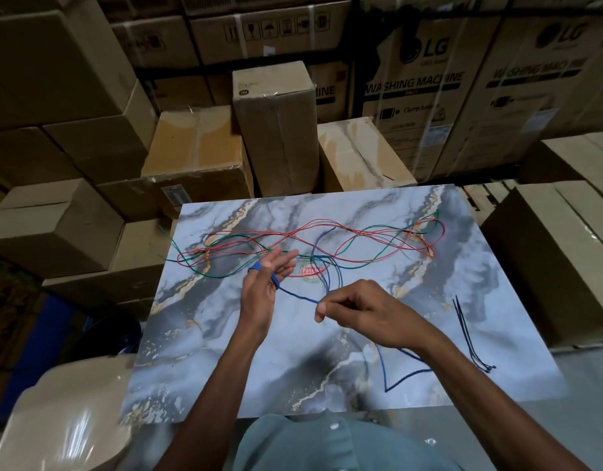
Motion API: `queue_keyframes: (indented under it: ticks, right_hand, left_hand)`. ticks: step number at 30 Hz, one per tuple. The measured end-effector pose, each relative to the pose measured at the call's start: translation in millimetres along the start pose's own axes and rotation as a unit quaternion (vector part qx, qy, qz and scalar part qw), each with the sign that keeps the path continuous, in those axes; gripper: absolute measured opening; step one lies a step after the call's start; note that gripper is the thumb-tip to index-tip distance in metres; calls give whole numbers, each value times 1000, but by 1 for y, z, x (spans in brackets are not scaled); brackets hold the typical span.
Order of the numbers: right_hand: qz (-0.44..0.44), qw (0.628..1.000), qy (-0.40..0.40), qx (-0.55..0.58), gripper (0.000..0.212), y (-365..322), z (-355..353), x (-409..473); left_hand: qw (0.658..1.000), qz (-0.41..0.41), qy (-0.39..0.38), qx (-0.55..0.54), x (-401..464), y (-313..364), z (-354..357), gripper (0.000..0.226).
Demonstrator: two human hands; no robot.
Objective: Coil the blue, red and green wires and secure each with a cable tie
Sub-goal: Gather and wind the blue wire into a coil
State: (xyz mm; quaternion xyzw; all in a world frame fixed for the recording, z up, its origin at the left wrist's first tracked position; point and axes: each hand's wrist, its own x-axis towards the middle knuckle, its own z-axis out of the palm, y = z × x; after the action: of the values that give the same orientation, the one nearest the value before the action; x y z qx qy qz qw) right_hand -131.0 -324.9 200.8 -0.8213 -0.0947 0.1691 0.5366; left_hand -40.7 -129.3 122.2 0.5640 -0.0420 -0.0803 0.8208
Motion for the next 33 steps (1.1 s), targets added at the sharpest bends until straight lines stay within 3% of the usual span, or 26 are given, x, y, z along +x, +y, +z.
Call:
queue_keyframes:
  ticks: [6, 11, 14, 18, 20, 24, 27, 33]
  right_hand:
    - [-17, 990, -80, -115, 26, -20, -3, -3]
    - [-72, 991, -31, -105, 30, -30, -27, 11]
    - [-83, 991, 8, -104, 32, -24, -43, 24]
    - [-93, 992, 43, -71, 29, -16, -54, 34]
    - [-72, 995, 65, 1, 30, -3, -47, 41]
    - [-4, 985, 36, 166, 38, 28, -5, 40]
    - [-7, 980, 20, 196, 35, 30, -1, 35]
    - [-50, 984, 104, 134, 25, 22, -8, 32]
  left_hand:
    - [995, -28, -60, 76, -12, -7, 16, 45]
    - [982, -81, -144, 87, -41, -4, 30, 41]
    - [968, -105, -222, 49, -53, -2, 34, 42]
    - [955, -129, -265, -30, -64, 13, 48, 35]
    - [945, -161, -260, -112, -62, 24, 53, 31]
    - [939, -228, -191, -171, -59, 32, 53, 53]
    - [945, -230, -146, -180, -63, 34, 49, 51]
    - [931, -249, -142, -228, -71, 32, 46, 51]
